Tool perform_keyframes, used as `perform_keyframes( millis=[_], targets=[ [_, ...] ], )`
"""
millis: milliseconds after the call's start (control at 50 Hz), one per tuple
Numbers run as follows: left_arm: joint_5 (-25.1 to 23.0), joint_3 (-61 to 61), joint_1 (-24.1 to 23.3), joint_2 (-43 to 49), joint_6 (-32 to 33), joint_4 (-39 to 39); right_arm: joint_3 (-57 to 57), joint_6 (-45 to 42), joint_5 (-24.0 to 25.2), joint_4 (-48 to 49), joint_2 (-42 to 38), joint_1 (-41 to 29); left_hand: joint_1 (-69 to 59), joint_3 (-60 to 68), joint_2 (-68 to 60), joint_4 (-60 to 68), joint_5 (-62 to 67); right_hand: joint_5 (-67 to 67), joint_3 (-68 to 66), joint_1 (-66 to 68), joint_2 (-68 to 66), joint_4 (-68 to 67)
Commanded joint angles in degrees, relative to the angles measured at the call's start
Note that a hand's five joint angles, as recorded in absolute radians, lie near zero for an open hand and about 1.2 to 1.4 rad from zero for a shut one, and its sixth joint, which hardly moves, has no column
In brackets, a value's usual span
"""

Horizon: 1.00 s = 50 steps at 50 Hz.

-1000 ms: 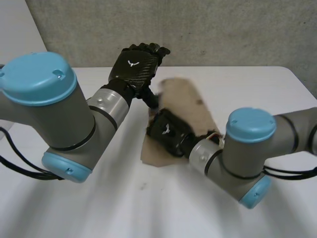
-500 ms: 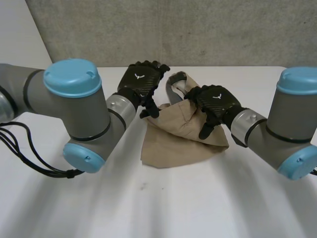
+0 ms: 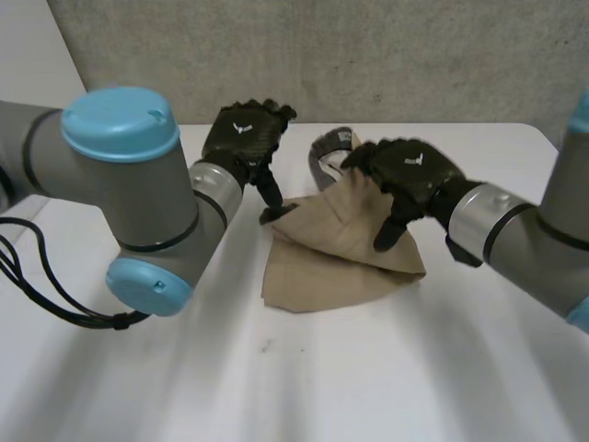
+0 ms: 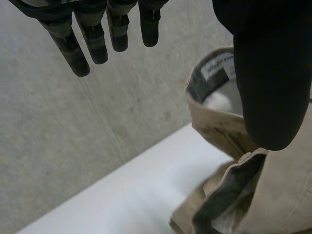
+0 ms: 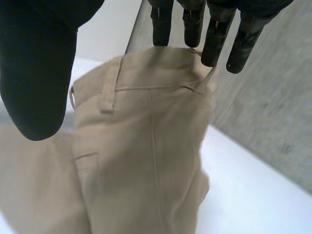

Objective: Fold the shorts.

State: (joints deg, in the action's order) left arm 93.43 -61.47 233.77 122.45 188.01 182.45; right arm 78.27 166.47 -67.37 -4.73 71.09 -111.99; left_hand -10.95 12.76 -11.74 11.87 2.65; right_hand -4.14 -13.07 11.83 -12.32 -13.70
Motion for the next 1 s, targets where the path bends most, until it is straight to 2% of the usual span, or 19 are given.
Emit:
perform_keyframes(
  millis=[20,140,280,480,540,700,840,1000],
  targets=[
    [-0.2,-0.1,-0.2,-3.7,-0.1,0.0,-2.7,7.7,-0.7,-0.6,7.3,0.5,-0.8,-1.0,0.0,-0.1,-0.9,2.0,1.0,0.3,0.2,1.6],
    [-0.3,-1.9,-1.1,-3.5,-0.1,-1.0,-4.0,12.4,-0.6,-1.9,10.7,1.2,-0.9,-0.9,-0.2,0.0,-0.8,1.9,0.8,0.4,0.1,1.4],
    [0.1,-3.3,-2.1,0.3,0.0,-1.0,-3.3,12.6,-0.7,-1.9,8.5,2.3,-1.3,-0.5,-0.5,0.4,-0.4,2.0,1.0,0.3,0.2,1.6],
    [0.1,2.0,-3.1,6.9,0.0,-0.9,-6.1,12.6,-0.8,-1.9,-3.7,1.8,-1.3,-0.5,-0.5,0.4,-0.4,3.7,2.6,-1.4,1.9,3.3],
    [0.7,4.9,-3.9,10.7,0.0,-1.9,-9.4,12.7,-0.8,-1.9,-9.9,1.6,-1.3,-0.5,-0.5,0.4,-0.4,4.1,3.1,-1.8,2.3,3.7],
    [8.8,15.0,-5.5,22.7,0.2,-11.2,-16.3,12.2,-1.1,-2.1,-23.0,1.3,-0.1,-1.7,0.7,-0.8,-1.6,4.1,3.1,-1.8,2.3,3.7],
    [11.2,17.6,-5.1,26.3,1.6,-18.8,-20.2,4.2,-4.3,-5.8,-30.2,1.3,0.1,-1.9,0.9,-1.0,-1.8,4.1,3.1,-1.8,2.3,3.7],
    [11.2,16.6,-5.2,25.1,5.3,-19.5,-21.6,-5.8,-8.7,-9.3,-32.6,1.2,0.2,-2.0,1.0,-1.1,-1.9,4.1,3.1,-1.8,2.3,3.7]
  ],
)
